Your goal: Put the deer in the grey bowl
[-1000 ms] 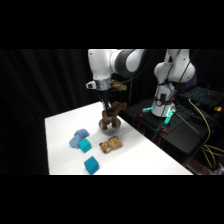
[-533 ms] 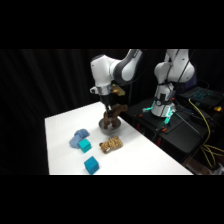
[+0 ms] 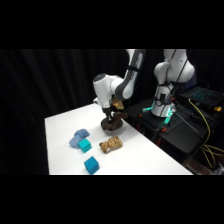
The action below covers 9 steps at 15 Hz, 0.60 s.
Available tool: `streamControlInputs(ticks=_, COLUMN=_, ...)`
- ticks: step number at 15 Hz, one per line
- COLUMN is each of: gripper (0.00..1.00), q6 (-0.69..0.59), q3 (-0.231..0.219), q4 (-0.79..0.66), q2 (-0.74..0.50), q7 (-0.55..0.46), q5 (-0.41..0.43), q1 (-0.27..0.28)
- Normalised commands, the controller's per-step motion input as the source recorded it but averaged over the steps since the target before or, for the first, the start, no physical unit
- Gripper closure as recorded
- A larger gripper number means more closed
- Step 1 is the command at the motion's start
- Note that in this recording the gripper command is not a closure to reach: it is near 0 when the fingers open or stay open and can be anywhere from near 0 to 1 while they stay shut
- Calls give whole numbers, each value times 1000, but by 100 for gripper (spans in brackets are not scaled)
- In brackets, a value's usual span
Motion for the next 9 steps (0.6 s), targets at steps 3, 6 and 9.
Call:
streamControlInputs(ticks=3, gripper=0, q6=-79, q3=-122, q4=28, q2=-92, q7=176, q5=-63, q1=124)
streamControlInputs(ticks=6, gripper=0, q6=-254, q3=-5, q4=-47, q2=-382, q7=-221, q5=98, q1=-11)
streamControlInputs(ticks=9, gripper=0, q6=-430, q3=101, q4=-86, q2=-576, q7=-600, q5=271, q1=-158)
